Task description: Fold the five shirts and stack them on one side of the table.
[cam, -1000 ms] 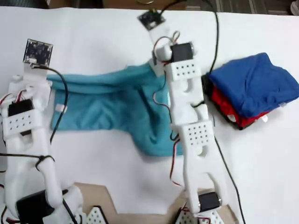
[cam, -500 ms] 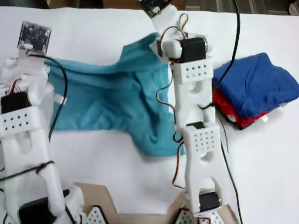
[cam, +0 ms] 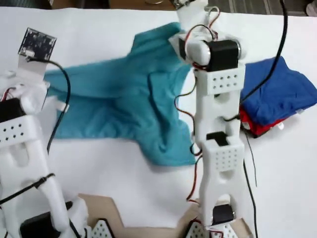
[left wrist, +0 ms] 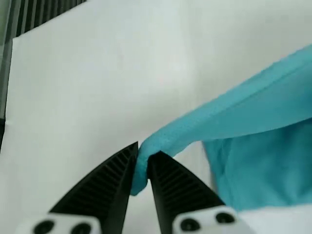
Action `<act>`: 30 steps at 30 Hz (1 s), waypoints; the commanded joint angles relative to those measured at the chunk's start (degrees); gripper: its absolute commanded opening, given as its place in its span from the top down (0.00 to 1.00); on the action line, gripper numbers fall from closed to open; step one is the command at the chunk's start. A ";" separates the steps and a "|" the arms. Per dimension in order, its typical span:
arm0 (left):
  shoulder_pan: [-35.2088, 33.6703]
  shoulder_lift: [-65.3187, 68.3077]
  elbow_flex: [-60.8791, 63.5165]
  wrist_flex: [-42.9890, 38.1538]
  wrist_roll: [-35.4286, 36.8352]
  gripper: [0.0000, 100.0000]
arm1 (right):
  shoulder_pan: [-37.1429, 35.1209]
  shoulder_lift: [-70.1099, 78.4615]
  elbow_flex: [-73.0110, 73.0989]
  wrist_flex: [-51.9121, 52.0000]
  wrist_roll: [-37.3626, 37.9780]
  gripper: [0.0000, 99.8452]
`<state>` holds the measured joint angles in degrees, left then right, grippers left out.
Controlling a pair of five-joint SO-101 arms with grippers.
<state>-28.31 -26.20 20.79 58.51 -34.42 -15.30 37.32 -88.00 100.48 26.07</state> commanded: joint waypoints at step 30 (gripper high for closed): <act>0.35 -15.91 19.03 0.09 -6.15 0.98 | -7.25 -24.48 79.21 -35.21 1.14 0.74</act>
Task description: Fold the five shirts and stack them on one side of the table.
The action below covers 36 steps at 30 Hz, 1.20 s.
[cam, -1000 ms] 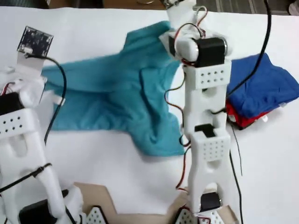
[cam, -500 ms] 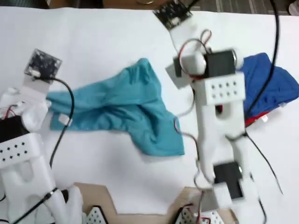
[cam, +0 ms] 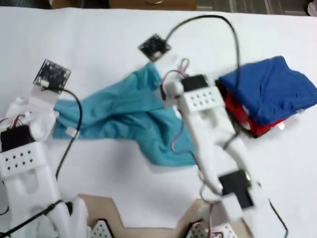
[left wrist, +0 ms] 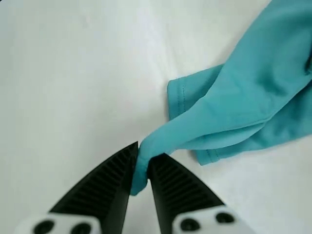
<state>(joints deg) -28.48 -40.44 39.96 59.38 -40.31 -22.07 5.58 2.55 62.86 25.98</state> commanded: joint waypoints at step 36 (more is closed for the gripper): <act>0.44 -1.67 -0.48 0.35 -0.26 0.98 | -2.86 52.35 -72.09 33.19 28.04 0.97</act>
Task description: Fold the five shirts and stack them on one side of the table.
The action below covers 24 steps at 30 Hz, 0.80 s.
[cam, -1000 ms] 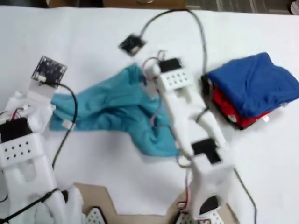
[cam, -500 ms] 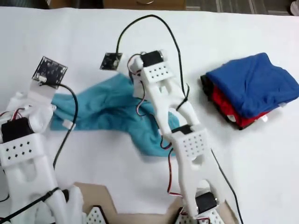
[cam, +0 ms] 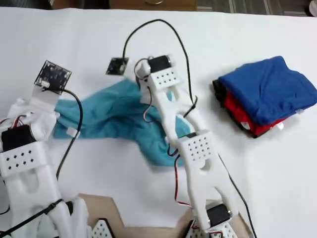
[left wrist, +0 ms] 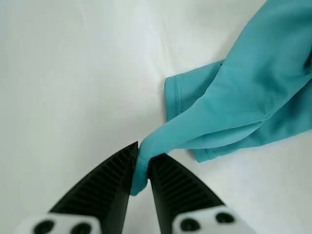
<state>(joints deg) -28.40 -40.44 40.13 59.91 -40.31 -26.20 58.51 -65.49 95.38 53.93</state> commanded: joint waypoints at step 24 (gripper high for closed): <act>0.53 -1.67 -0.66 -0.26 -0.26 0.98 | -4.35 3.82 -3.78 3.74 -4.04 0.72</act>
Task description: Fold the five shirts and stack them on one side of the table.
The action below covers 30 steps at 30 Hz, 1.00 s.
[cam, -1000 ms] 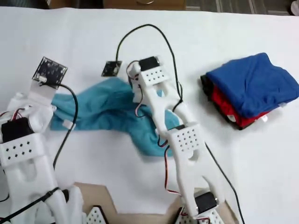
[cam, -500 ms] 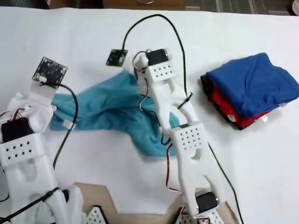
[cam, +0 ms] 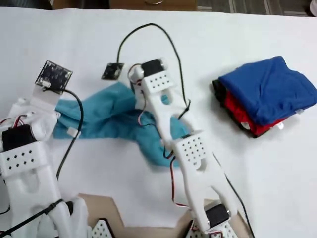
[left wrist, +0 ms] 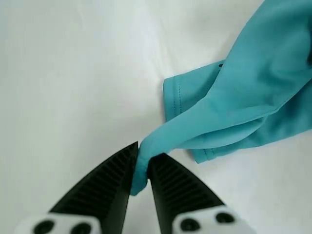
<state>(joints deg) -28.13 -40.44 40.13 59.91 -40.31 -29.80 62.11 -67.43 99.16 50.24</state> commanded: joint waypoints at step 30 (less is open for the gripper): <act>0.35 -1.67 -0.66 -0.26 -0.35 0.98 | 1.63 -2.07 -10.73 -9.36 -0.70 0.72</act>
<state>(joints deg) -28.13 -40.44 40.13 59.91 -40.31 -28.31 65.71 -74.64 90.37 50.07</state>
